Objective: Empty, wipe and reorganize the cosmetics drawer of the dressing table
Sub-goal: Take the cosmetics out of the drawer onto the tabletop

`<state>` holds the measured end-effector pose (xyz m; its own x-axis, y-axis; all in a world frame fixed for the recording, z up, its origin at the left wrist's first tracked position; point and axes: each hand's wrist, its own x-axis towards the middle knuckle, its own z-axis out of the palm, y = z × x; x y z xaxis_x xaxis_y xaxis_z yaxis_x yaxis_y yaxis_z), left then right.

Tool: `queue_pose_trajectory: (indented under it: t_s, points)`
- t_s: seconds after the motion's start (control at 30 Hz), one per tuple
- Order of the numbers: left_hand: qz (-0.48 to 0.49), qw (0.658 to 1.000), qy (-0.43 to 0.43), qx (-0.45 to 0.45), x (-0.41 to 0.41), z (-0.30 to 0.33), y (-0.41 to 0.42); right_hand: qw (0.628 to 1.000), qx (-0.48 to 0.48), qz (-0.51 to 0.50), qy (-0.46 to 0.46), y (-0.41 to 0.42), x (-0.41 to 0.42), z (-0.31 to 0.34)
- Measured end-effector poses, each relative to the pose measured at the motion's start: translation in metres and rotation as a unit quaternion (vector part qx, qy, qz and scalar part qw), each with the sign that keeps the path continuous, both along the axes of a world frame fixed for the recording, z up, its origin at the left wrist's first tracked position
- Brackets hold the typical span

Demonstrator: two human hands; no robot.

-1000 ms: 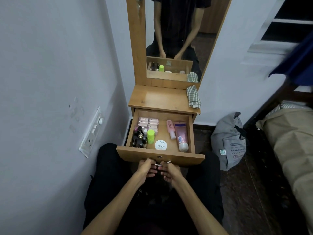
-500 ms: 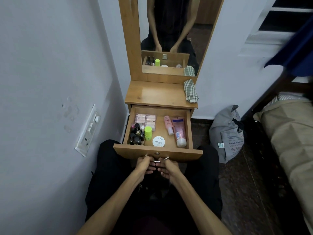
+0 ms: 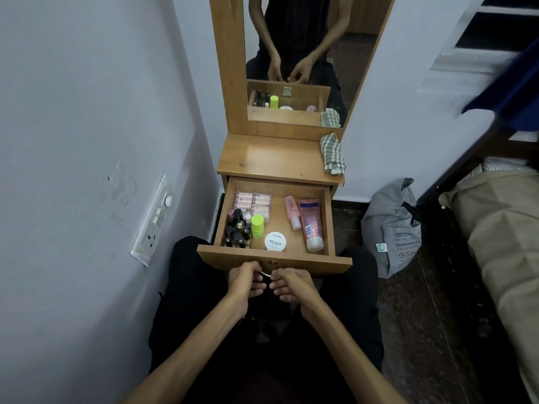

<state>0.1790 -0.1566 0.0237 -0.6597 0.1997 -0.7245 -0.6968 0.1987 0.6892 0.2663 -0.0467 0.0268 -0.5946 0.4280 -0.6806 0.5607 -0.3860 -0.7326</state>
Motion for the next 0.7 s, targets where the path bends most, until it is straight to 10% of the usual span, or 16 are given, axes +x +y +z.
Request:
queue_pose_trajectory:
  t_s: [0.33, 0.7]
  points:
    - [-0.071, 0.972, 0.218, 0.058, -0.039, 0.056, -0.005, 0.986, 0.092, 0.023, 0.14, 0.011, -0.049, 0.045]
    - [-0.155, 0.893, 0.398, -0.142, -0.118, 0.034, -0.006, 0.912, 0.396, 0.072, 0.073, 0.027, -0.095, 0.04]
